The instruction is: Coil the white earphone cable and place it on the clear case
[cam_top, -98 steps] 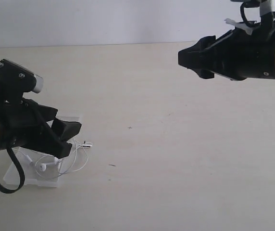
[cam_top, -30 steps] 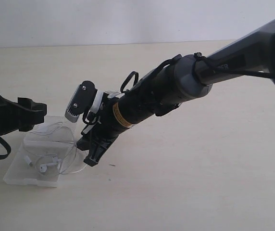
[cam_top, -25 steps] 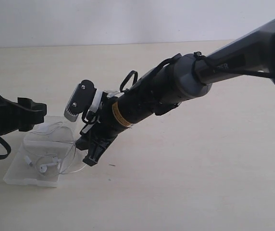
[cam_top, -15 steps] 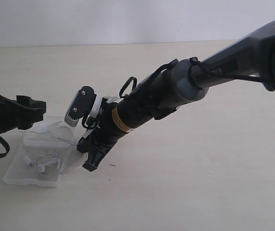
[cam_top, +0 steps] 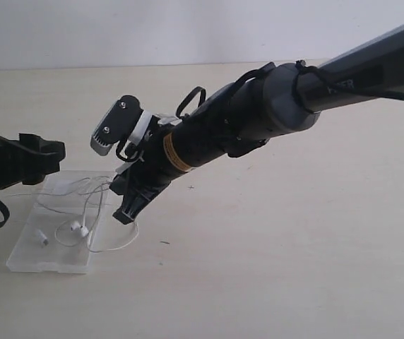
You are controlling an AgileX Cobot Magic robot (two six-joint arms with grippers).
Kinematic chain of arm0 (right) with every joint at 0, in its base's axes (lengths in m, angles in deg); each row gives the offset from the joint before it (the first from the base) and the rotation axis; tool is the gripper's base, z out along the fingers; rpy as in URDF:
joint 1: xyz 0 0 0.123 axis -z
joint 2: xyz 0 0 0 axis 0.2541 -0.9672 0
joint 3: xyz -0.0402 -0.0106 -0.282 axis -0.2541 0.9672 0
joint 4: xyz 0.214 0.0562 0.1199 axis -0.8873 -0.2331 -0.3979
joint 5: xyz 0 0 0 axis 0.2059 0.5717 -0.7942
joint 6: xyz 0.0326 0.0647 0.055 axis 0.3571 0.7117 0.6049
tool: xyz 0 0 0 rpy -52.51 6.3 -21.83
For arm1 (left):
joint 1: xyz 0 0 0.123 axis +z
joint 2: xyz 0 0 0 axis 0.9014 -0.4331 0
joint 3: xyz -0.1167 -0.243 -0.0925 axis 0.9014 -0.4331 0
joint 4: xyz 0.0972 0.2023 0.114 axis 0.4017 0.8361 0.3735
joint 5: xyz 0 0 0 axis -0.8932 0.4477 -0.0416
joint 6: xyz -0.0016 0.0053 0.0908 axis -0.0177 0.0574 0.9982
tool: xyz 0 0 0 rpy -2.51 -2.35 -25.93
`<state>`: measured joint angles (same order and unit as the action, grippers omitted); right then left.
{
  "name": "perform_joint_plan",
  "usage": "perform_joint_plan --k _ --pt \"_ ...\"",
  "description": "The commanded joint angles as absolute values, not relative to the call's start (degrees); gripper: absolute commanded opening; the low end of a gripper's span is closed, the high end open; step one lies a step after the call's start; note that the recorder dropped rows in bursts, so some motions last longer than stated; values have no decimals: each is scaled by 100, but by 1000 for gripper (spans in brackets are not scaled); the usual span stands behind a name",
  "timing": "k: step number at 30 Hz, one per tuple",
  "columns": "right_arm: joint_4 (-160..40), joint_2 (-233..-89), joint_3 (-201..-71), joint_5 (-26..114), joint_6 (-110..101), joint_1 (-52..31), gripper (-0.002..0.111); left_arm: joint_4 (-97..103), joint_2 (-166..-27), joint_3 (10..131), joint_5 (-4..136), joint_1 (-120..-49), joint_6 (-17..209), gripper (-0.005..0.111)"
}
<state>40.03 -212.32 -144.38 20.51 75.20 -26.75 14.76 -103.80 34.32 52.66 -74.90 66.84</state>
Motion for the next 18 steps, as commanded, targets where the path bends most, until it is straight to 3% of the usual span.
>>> perform_joint_plan --k 1,18 --pt "3999 -21145 -14567 1888 7604 -2660 0 1409 -10338 3398 5261 -7479 6627 62" --pt "3999 -21583 -15252 2169 8023 -3288 0 1409 -10321 3398 5263 -7479 6497 62"
